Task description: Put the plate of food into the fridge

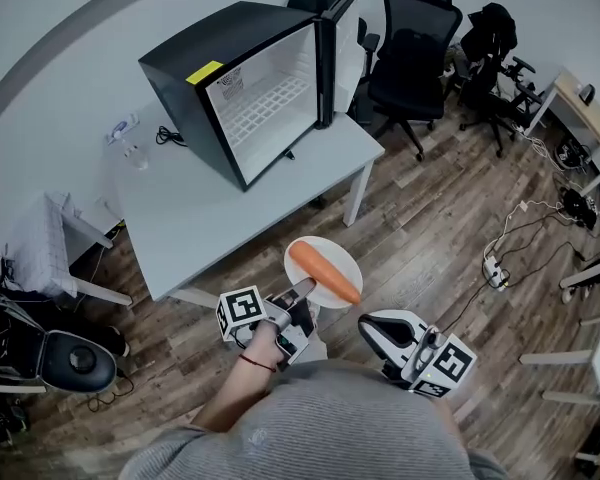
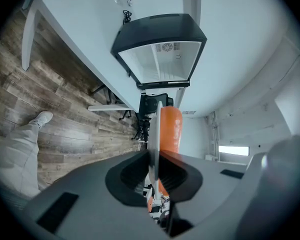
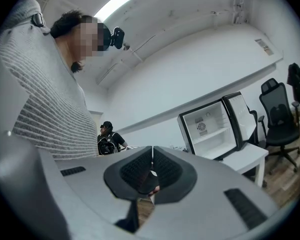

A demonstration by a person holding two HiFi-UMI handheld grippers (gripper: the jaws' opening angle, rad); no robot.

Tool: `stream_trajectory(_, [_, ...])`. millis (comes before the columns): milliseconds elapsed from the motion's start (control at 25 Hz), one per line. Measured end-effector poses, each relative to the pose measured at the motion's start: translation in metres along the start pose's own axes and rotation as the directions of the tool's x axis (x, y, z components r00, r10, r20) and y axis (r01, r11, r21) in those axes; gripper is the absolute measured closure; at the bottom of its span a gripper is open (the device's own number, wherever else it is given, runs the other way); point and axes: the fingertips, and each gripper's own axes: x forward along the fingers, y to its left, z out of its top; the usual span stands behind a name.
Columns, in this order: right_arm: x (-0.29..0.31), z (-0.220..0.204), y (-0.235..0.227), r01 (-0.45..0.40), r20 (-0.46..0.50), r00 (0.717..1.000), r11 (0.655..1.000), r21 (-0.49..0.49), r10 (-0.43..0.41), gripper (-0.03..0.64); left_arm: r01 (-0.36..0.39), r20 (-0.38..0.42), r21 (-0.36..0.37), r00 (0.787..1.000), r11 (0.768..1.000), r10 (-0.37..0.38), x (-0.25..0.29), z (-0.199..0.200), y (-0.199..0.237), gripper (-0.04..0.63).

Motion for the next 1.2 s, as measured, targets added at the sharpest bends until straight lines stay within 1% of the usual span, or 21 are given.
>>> stream_trajectory(160, [0.022, 0.008, -0.039, 0.012, 0.0, 1.0, 1.0, 0.019, -0.012, 0.601, 0.005, 0.002, -0.006, 1.0, 1.0, -0.005, 0.025, 0.036, -0.009, 0.554])
stream_trajectory(360, [0.059, 0.026, -0.07, -0.011, -0.01, 1.0, 1.0, 0.012, 0.011, 0.601, 0.013, -0.002, -0.01, 1.0, 1.0, -0.013, 0.053, 0.079, -0.023, 0.554])
stream_trajectory(560, [0.093, 0.037, -0.11, 0.008, -0.024, 1.0, 1.0, -0.012, -0.008, 0.602, 0.025, -0.017, -0.009, 1.0, 1.0, -0.026, 0.078, 0.117, -0.035, 0.554])
stream_trajectory(1000, [0.172, 0.053, -0.163, -0.041, -0.04, 0.998, 0.998, -0.045, 0.039, 0.601, 0.041, -0.014, -0.026, 0.999, 0.999, -0.041, 0.112, 0.191, -0.046, 0.554])
stream_trajectory(1200, [0.201, 0.059, -0.178, -0.068, -0.044, 0.997, 0.997, -0.043, 0.067, 0.601, 0.039, -0.002, -0.029, 0.999, 0.999, -0.039, 0.116, 0.219, -0.048, 0.554])
